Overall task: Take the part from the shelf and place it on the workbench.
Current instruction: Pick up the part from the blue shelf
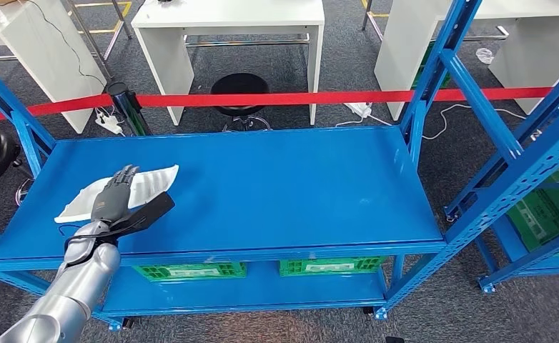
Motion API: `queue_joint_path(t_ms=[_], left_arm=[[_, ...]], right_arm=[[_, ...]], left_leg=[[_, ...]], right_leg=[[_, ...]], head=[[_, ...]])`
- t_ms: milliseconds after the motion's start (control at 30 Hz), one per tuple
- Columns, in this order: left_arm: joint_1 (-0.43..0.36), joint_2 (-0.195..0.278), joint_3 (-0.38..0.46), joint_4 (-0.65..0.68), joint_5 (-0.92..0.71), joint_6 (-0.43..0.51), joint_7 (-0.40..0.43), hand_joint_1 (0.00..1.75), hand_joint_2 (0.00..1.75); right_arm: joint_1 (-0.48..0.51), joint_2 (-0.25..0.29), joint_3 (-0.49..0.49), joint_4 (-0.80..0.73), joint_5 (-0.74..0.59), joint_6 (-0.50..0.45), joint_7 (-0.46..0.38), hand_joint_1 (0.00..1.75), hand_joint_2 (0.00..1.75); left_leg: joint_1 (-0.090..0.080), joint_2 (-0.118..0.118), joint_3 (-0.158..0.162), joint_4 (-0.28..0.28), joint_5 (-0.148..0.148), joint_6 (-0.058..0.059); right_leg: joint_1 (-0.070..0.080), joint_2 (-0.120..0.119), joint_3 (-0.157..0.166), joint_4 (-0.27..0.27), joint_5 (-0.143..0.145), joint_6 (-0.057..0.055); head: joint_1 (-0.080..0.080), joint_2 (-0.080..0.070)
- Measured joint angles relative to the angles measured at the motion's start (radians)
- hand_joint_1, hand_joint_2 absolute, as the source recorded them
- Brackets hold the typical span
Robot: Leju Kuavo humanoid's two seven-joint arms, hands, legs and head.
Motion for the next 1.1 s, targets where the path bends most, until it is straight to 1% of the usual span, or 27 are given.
queue_joint_path(t_ms=[133,233,367,400,500,533,733,900,1100], left_arm=[[-0.002,0.012,-0.003,0.011,-0.046,0.002,0.053,0.0,1.75],[-0.006,0.024,-0.009,0.015,-0.076,0.004,0.108,0.0,1.75],[0.004,0.046,-0.011,0.019,-0.099,0.034,0.156,0.0,1.75],[0.008,0.05,-0.011,0.02,-0.104,0.041,0.162,0.24,1.75],[0.02,0.057,-0.01,0.021,-0.118,0.053,0.17,1.55,1.75],[0.025,0.059,-0.01,0.021,-0.121,0.054,0.167,1.75,1.75],[0.042,0.062,0.003,0.024,-0.136,0.04,0.117,1.75,1.75],[0.046,0.062,0.012,0.026,-0.148,0.035,0.104,1.75,1.75],[0.03,0.062,0.017,0.023,-0.171,0.041,0.088,1.75,1.75]], right_arm=[[0.0,0.0,-0.003,0.0,0.0,0.0,0.001,0.0,0.0],[0.0,0.0,-0.006,0.0,0.004,-0.001,0.002,0.0,0.0],[0.001,0.0,-0.007,0.0,0.026,-0.014,0.032,0.0,0.0],[0.002,0.0,-0.007,0.0,0.033,-0.018,0.043,0.0,0.0],[0.002,-0.004,-0.007,0.0,0.052,-0.025,0.065,0.0,0.0],[0.002,-0.007,-0.007,0.0,0.057,-0.028,0.065,0.0,0.0],[0.002,-0.028,-0.007,0.0,0.062,-0.048,0.024,0.0,0.0],[0.001,-0.032,-0.007,0.0,0.069,-0.049,0.007,0.0,0.0],[-0.001,-0.032,-0.007,0.0,0.068,-0.048,-0.016,0.0,0.0]], left_leg=[[0.0,0.0,0.0,0.0,0.0,0.0],[0.0,0.0,0.001,0.0,0.0,0.0],[0.0,0.0,0.001,0.0,0.0,0.001],[0.0,0.0,0.001,0.0,0.0,0.001],[0.0,0.0,0.001,-0.001,-0.001,0.001],[0.0,0.0,0.001,-0.001,-0.002,0.002],[0.0,0.0,0.002,-0.001,-0.001,0.002],[0.0,0.0,0.002,-0.001,-0.001,0.002],[0.0,0.0,0.002,-0.001,-0.001,0.002]], right_leg=[[0.0,0.0,0.0,0.0,0.0,0.0],[-0.001,0.0,0.002,0.0,0.0,0.0],[-0.001,0.0,0.003,0.0,0.0,0.0],[-0.001,-0.001,0.004,0.0,0.0,0.0],[-0.001,-0.001,0.007,0.0,-0.001,0.0],[-0.001,-0.001,0.007,0.0,-0.001,0.0],[-0.001,-0.002,0.008,0.0,-0.001,0.001],[-0.001,-0.002,0.008,0.0,-0.001,0.001],[-0.001,-0.001,0.008,0.0,-0.001,0.001]], head=[[0.0,0.0],[0.0,0.0],[0.0,0.0],[0.0,0.0],[0.0,0.0],[0.0,0.0],[0.0,0.0],[0.0,0.0],[0.0,0.0]])
